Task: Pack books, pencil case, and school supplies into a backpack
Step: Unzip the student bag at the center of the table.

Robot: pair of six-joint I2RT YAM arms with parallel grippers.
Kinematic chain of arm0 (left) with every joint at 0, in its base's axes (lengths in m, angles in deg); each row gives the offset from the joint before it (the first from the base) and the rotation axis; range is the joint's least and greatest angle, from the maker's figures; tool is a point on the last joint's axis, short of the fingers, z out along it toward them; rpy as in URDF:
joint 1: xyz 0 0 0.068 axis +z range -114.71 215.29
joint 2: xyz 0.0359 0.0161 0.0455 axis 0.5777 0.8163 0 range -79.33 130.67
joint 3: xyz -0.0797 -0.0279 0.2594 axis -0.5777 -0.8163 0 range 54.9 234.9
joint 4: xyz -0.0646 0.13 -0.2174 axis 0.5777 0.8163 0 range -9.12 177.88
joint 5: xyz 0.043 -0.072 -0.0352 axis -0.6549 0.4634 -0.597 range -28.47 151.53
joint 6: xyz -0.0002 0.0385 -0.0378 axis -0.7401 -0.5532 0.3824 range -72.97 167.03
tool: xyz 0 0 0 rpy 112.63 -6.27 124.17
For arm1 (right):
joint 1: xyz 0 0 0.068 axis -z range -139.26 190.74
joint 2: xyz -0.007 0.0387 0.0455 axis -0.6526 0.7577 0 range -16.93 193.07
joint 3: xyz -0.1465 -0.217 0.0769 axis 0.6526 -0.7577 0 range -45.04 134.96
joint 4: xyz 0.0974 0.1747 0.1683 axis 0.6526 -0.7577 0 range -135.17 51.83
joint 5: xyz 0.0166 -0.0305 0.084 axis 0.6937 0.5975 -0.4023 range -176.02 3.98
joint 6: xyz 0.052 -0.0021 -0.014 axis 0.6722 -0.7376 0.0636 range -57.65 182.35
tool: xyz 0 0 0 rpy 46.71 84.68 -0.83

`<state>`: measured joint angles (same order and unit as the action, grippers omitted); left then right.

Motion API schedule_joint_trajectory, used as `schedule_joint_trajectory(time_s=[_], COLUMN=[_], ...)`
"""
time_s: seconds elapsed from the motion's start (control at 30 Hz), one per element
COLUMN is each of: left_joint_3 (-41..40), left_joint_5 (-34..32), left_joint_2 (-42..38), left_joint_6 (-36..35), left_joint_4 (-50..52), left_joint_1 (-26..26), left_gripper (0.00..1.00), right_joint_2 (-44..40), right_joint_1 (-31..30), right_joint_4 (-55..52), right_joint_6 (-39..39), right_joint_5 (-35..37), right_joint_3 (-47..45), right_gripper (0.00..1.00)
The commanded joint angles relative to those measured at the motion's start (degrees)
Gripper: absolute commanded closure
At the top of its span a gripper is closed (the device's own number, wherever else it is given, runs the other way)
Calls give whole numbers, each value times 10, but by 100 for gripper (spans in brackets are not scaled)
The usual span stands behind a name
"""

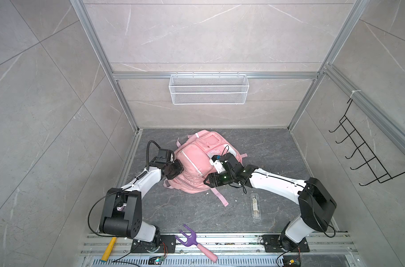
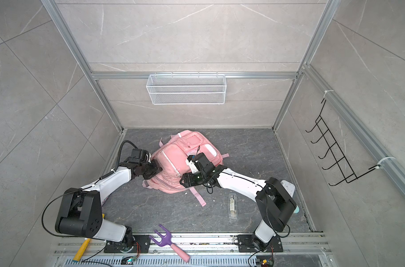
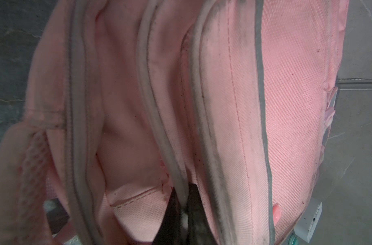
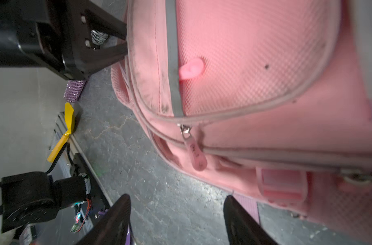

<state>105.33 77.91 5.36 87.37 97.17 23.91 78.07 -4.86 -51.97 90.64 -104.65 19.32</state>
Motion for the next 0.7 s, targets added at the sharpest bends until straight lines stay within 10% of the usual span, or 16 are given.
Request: schedule_joint_trajectory(time_s=[0.0,0.67], left_joint_3=[10,4], left_joint_5=[7,5], left_joint_2=[-6,-6], left_joint_6=[-1,8], left_joint_4=[3,-5], left_joint_1=[-8,-17], left_gripper=[100,100], right_joint_2=[30,118], right_joint_1=[-20,-74], right_joint_4=[-36,-99], right_joint_6=[-29,-66], right_joint_5=[60,205], right_joint_3=[50,125], right_gripper=[33,58])
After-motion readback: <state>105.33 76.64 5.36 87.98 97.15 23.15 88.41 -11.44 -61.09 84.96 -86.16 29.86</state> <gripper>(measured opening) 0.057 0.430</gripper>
